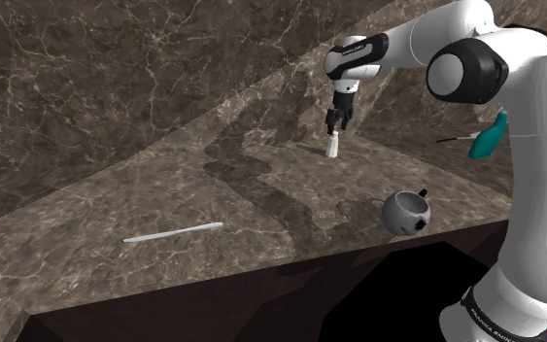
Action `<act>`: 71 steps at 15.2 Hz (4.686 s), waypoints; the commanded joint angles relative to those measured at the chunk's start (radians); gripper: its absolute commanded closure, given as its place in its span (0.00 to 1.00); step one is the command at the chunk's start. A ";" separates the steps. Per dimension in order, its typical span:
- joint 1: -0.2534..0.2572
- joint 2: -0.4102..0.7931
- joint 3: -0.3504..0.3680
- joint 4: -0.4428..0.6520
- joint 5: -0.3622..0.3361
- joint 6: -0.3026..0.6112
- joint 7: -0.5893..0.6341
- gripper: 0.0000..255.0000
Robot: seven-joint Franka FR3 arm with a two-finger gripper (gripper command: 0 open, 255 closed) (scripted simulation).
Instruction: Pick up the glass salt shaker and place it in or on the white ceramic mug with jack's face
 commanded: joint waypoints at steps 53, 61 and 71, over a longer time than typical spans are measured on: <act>-0.029 0.015 -0.003 0.419 -0.006 -0.400 0.042 1.00; 0.041 -0.417 -0.019 -0.186 -0.080 -0.220 0.048 1.00; 0.050 -0.838 0.002 -0.627 -0.158 -0.189 0.096 1.00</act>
